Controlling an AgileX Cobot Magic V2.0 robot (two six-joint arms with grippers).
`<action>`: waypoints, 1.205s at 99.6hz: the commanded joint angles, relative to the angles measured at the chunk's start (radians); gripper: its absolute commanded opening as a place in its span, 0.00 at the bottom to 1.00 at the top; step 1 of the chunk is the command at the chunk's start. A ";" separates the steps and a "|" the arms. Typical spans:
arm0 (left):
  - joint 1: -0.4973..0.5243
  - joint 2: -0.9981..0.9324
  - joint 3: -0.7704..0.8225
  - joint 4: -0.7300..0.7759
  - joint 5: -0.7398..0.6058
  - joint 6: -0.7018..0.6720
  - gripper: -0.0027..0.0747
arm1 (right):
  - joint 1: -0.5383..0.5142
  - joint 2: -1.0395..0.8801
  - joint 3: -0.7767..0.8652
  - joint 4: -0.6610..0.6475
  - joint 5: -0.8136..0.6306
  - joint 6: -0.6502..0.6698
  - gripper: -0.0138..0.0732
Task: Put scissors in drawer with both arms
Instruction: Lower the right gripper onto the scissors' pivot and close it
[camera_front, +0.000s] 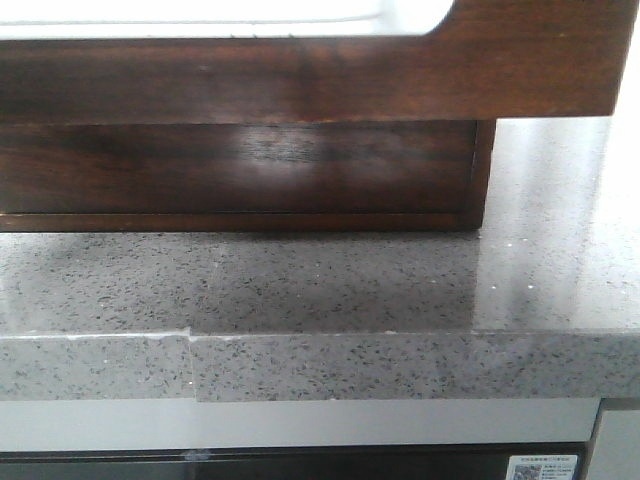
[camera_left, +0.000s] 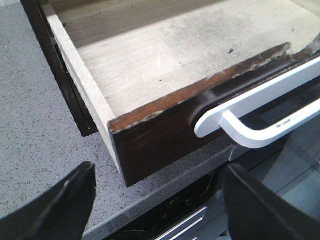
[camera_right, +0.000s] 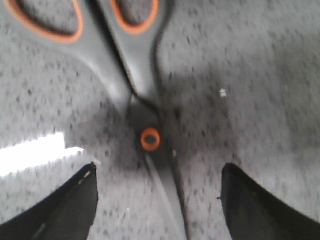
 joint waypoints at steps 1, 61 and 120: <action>-0.009 0.011 -0.032 -0.018 -0.076 -0.009 0.67 | -0.005 0.006 -0.066 0.004 0.013 -0.025 0.69; -0.009 0.011 -0.032 -0.022 -0.109 -0.009 0.67 | -0.005 0.109 -0.149 0.054 0.066 -0.095 0.50; -0.009 0.011 -0.032 -0.022 -0.109 -0.009 0.67 | 0.004 0.080 -0.150 0.054 0.090 -0.112 0.15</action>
